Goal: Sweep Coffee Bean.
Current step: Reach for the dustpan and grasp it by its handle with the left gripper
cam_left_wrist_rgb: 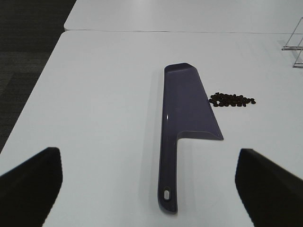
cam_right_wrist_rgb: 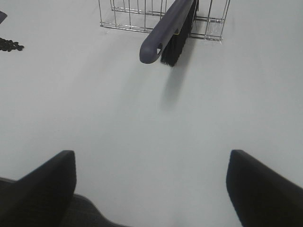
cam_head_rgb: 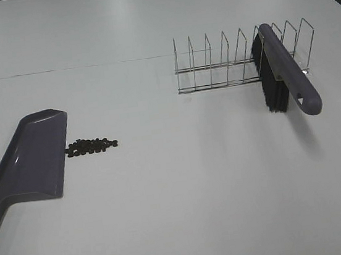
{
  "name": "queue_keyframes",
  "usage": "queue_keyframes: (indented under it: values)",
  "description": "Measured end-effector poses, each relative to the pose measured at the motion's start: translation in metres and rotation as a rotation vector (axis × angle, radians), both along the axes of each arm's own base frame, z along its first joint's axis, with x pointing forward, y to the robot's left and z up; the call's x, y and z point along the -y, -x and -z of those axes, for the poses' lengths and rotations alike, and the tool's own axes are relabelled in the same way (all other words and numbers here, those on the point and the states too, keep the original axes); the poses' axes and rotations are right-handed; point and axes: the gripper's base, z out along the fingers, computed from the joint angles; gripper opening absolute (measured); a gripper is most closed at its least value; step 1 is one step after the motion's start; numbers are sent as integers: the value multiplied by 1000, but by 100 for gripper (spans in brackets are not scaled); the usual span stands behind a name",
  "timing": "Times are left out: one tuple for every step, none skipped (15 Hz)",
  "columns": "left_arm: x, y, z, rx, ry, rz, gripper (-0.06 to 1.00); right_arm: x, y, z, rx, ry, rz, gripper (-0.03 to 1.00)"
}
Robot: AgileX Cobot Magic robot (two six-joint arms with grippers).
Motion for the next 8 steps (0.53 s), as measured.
queue_keyframes:
  values:
    - [0,-2,0,-11,0,0,91,0,0,0,0,0,0,76]
    - [0,-7,0,-44,-1,0,91,0,0,0,0,0,0,76]
    - [0,-14,0,-86,-2,0,91,0,0,0,0,0,0,76]
    - [1,-24,1,-152,-4,0,91,0,0,0,0,0,0,76]
    - [1,-33,2,-208,-5,0,91,0,0,0,0,0,0,76]
    - [1,-41,3,-263,-6,0,91,0,0,0,0,0,0,76]
    - [1,-51,6,-325,-8,0,91,0,0,0,0,0,0,76]
    - [1,-60,9,-382,-9,0,91,0,0,0,0,0,0,76]
